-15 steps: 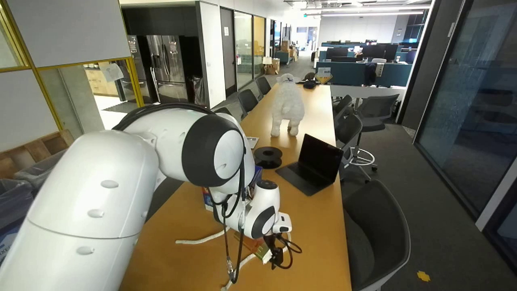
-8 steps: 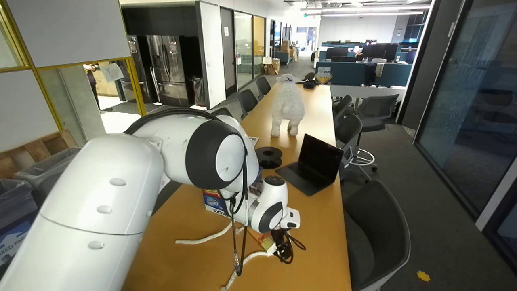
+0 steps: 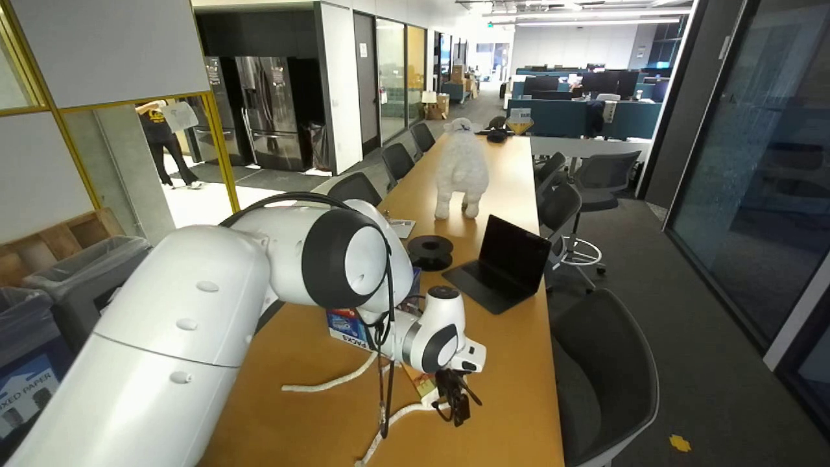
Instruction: Pick up the ropes from the table and put them in the box
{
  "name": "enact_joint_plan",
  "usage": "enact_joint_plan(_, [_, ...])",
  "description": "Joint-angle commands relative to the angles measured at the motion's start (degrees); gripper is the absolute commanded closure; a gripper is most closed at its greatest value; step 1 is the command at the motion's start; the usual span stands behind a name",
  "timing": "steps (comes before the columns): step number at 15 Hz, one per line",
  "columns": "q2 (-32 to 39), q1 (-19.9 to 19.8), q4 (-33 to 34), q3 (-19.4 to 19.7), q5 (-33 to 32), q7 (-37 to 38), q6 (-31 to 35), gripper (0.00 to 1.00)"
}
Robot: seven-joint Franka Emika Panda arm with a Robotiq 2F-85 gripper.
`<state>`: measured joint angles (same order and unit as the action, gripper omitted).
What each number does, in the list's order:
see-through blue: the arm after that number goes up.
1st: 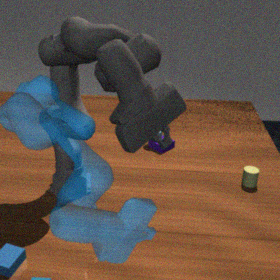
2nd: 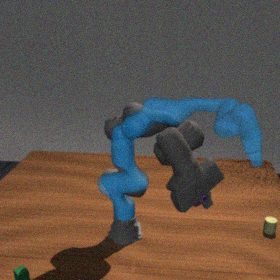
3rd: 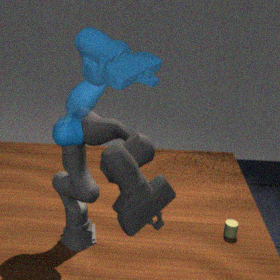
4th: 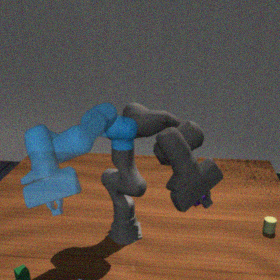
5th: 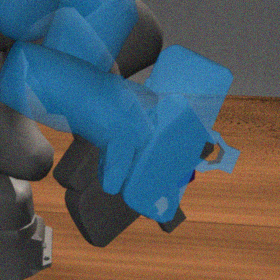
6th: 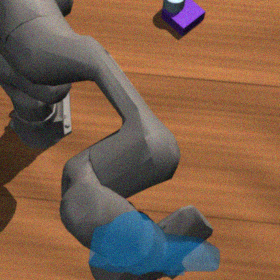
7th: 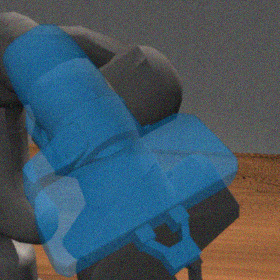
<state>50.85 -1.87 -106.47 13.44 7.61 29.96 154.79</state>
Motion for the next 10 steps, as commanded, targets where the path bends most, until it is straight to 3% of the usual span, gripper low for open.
enact_joint_plan(1, [2.29,1.01,4.15,1.34,2.16,3.31,-3.12,0.0])
enact_joint_plan(10, [1.97,-3.01,4.74,-1.67,5.28,3.24,-4.17,0.0])
